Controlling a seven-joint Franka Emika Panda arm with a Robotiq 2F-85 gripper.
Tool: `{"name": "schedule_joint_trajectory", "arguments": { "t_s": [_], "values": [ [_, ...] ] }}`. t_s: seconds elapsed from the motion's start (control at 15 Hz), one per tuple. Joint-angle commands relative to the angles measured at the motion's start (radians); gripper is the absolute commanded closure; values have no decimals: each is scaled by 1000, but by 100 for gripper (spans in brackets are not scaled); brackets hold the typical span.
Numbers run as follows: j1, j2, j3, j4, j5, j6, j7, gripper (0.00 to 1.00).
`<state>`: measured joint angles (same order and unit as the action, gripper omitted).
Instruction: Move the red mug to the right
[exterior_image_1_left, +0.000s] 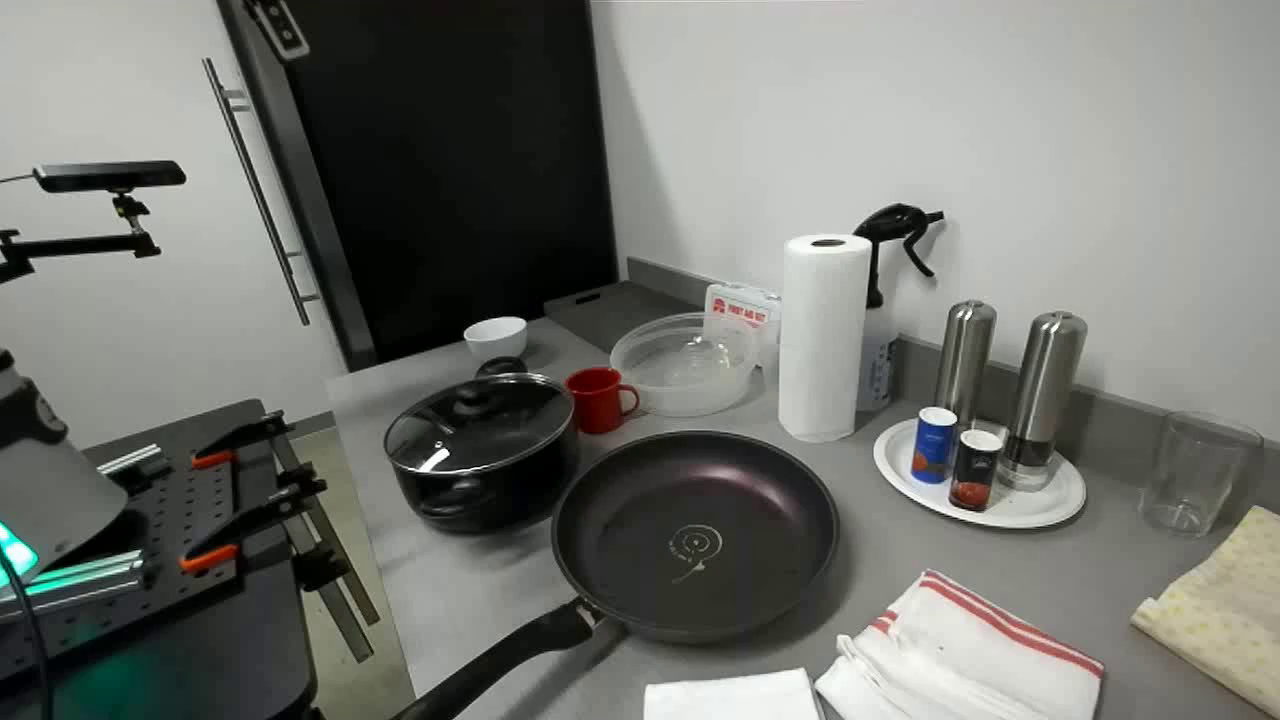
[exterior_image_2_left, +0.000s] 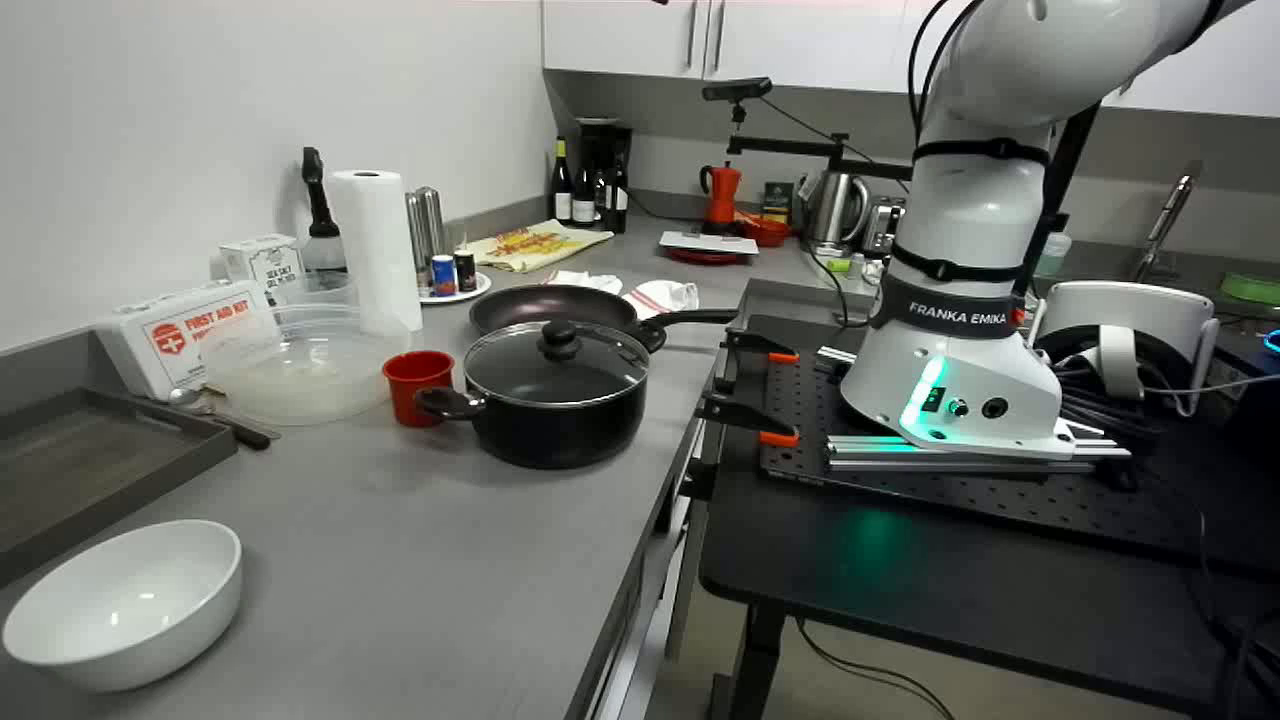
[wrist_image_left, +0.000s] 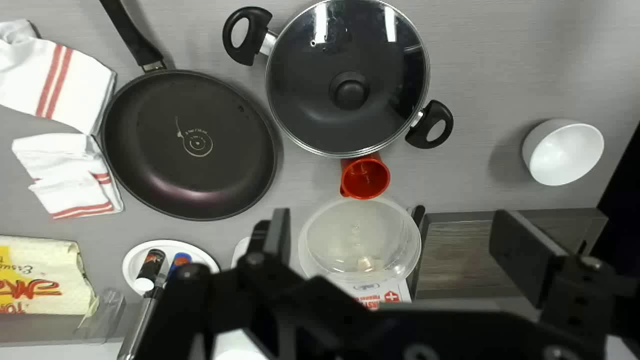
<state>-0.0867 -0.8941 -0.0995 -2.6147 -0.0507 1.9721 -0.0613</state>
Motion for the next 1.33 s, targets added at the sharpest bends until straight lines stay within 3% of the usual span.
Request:
{"name": "schedule_joint_trajectory", "arguments": {
  "t_s": [0.0, 0.87, 1.27],
  "values": [
    [0, 1, 0, 2, 0, -1, 0, 0],
    [0, 1, 0, 2, 0, -1, 0, 0],
    [17, 116, 2, 55, 3, 9, -7, 0]
  ]
}}
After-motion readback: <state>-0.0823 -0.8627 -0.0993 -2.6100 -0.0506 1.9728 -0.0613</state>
